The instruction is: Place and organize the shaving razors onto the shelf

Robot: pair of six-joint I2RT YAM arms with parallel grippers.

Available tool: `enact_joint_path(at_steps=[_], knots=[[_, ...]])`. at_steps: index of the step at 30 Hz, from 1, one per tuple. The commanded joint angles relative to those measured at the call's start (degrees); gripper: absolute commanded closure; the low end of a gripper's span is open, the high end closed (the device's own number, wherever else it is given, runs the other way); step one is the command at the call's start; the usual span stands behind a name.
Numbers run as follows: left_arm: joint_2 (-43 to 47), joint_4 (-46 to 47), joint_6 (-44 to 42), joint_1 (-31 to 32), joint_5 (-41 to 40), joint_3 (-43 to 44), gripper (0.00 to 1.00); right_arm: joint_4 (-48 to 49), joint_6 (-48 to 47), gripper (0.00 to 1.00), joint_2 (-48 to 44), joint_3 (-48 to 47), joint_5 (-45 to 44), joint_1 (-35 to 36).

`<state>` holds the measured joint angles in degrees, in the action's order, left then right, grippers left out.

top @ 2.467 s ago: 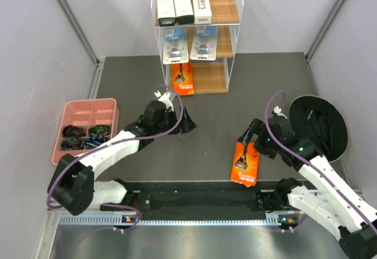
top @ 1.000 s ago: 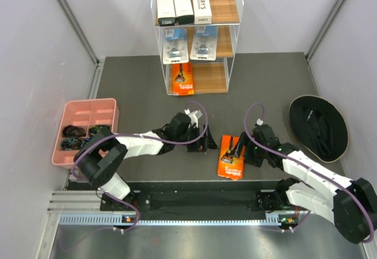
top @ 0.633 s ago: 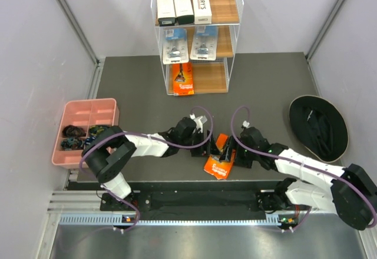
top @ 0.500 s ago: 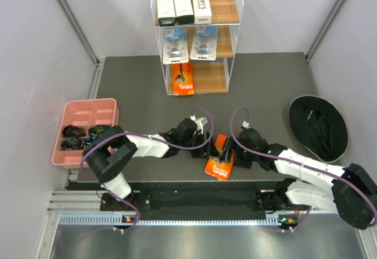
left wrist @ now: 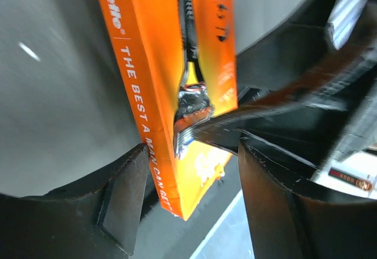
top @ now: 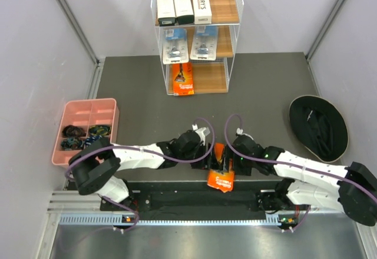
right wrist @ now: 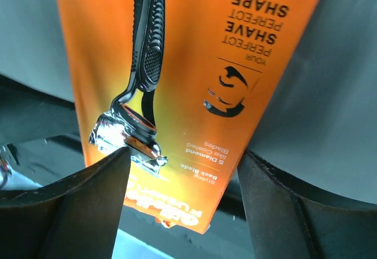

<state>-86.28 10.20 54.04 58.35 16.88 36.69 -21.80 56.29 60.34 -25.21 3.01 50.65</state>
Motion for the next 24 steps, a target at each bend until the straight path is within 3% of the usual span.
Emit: enact_joint_path(at_steps=[1,13,20,24], knots=[[5.7,4.8,3.0,4.6,0.3,0.6,0.34,2.5,5.7,0.28,-1.8,-2.4,6.6,5.4],[10.9,4.6,10.2,10.6,-4.4,-10.5,0.34,-0.3,7.8,0.28,-5.2,0.5,6.2,7.9],[10.5,6.4,13.9,10.7,-8.4,-16.4,0.31,-0.5,7.7,0.28,-3.9,0.8,5.6,7.9],[8.6,13.0,15.6,10.8,-10.1,-19.6,0.3,-0.5,7.7,0.28,-4.0,1.2,5.2,7.9]])
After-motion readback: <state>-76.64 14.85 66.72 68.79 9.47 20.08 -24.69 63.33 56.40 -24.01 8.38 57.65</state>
